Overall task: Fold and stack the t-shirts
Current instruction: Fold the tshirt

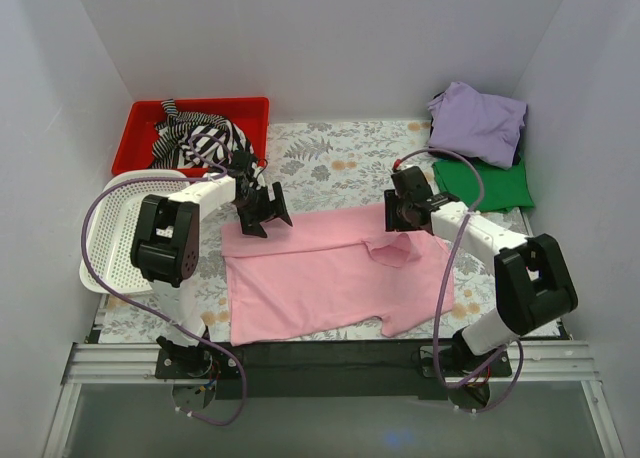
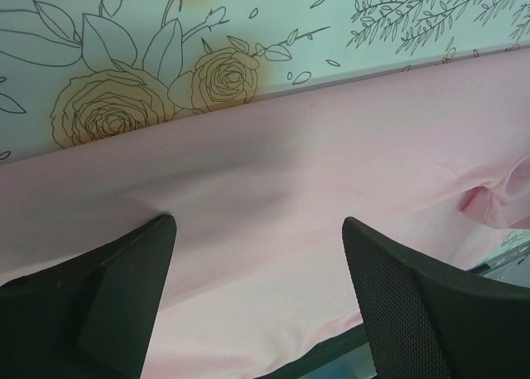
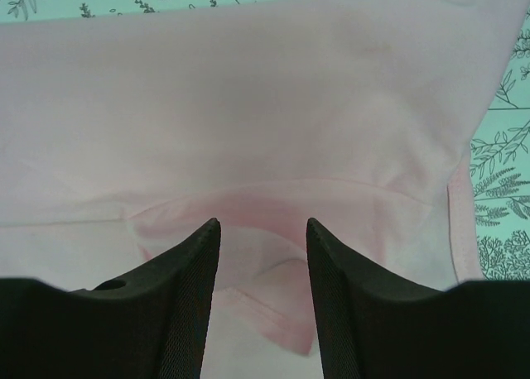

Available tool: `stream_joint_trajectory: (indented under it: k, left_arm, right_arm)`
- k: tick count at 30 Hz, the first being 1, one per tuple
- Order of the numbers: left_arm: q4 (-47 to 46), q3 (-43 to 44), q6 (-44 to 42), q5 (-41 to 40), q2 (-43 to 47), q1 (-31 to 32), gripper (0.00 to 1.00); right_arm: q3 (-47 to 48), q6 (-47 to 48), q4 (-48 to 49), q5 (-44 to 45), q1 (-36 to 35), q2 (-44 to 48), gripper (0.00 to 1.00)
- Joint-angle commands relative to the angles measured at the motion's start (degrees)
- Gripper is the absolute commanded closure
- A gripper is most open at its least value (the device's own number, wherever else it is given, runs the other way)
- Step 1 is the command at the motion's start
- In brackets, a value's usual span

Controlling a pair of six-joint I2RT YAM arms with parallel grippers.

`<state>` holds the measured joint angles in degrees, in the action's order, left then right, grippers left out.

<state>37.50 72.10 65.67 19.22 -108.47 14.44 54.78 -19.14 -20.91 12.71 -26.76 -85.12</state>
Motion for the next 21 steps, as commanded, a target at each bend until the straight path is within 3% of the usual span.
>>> stream_joint_trajectory:
  k: [1, 21]
  left_arm:
    - [1.0, -1.5, -1.9, -5.3, -0.1, -0.6, 0.18]
    - [1.4, 0.1, -1.1, -6.9, -0.7, -0.5, 0.15]
  right_arm:
    - [2.7, 2.7, 4.3, -0.1, 0.6, -3.4, 0.48]
    - [-15.7, -4.2, -5.2, -11.9, -2.6, 12.3, 0.5]
